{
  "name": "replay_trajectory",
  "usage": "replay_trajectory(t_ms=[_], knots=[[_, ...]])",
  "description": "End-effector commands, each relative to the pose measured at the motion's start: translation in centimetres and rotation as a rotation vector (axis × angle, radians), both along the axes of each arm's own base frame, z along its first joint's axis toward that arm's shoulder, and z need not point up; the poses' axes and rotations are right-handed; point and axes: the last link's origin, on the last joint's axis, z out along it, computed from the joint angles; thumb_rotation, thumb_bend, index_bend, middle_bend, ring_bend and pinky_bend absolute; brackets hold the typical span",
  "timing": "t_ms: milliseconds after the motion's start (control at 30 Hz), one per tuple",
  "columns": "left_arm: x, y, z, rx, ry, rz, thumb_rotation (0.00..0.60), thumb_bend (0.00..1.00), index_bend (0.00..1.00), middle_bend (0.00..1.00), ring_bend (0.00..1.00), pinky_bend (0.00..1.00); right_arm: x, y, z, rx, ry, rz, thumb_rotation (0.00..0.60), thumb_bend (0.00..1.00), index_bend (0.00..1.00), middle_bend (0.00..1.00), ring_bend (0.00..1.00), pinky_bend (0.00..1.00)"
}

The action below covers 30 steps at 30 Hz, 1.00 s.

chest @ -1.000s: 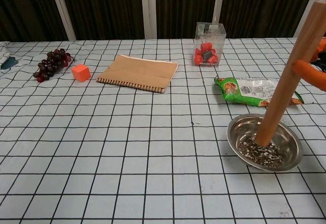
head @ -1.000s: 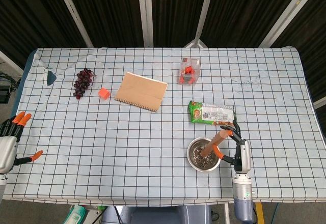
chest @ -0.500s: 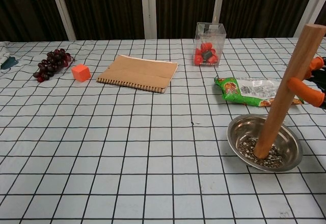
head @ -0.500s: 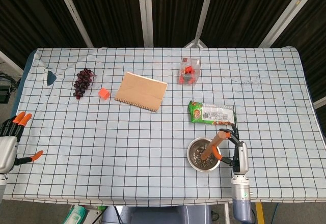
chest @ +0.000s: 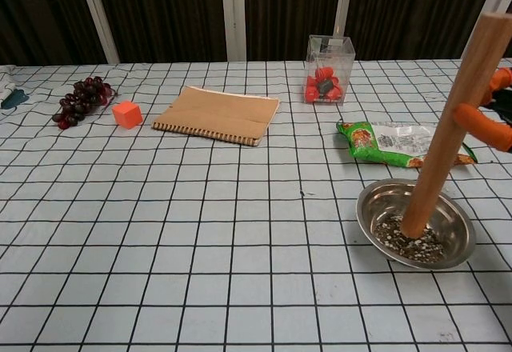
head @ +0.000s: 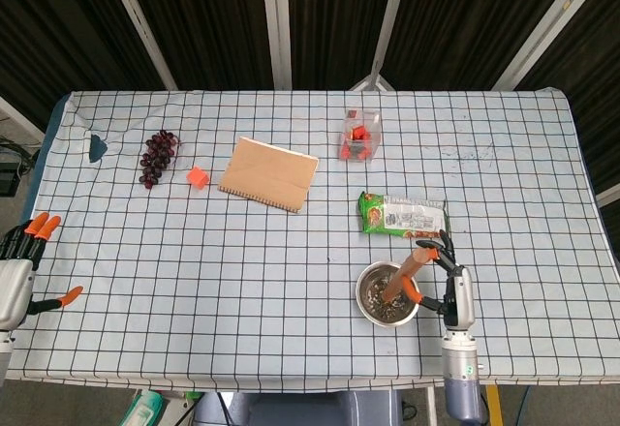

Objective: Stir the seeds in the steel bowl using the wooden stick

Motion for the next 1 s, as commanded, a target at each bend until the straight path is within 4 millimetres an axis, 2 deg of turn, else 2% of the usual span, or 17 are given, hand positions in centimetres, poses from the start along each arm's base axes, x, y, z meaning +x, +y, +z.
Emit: replay_trajectory(t_ms=[33,333,567,800,900,1000], knots=[[0.0,0.0,0.0,0.004,-0.005,-0.003,0.6,0.08,0.0,0.0,0.0,0.0,0.8,-0.2,1.8,-0.019,0.032,0.02,0.6,0.56,0.74,0.65,0.3,0.0],[0.0,0.0,0.1,0.008,-0.007,-0.008,0.6,0.08,0.0,0.0,0.0,0.0,0.4,-1.1,4.6,-0.052,0.14,0.022,0.6,0.56,0.74,0.65,0.3,0.0],[0.1,-0.1,0.0,0.002,-0.001,-0.014,0.6,0.08,0.0,0.0,0.0,0.0,-0.4,-2.3,8.0,-0.085,0.306,0.029,0.6,0.56,0.74,0.65,0.3,0.0],[0.1,-0.1,0.0,0.001,-0.004,-0.015,0.6,0.08,0.0,0.0,0.0,0.0,-2.3,-3.4,11.4,-0.091,0.578,0.027,0.6,0.56,0.75,0.66,0.3,0.0],[0.1,-0.1,0.0,0.0,-0.005,-0.016,0.6,0.08,0.0,0.0,0.0,0.0,-3.1,-3.7,11.9,-0.067,0.664,0.018,0.6,0.56,0.75,0.66,0.3,0.0],[0.1,-0.1,0.0,0.001,-0.005,-0.017,0.6,0.08,0.0,0.0,0.0,0.0,-4.4,-3.8,11.9,-0.046,0.861,0.035,0.6,0.56,0.75,0.66,0.3,0.0]])
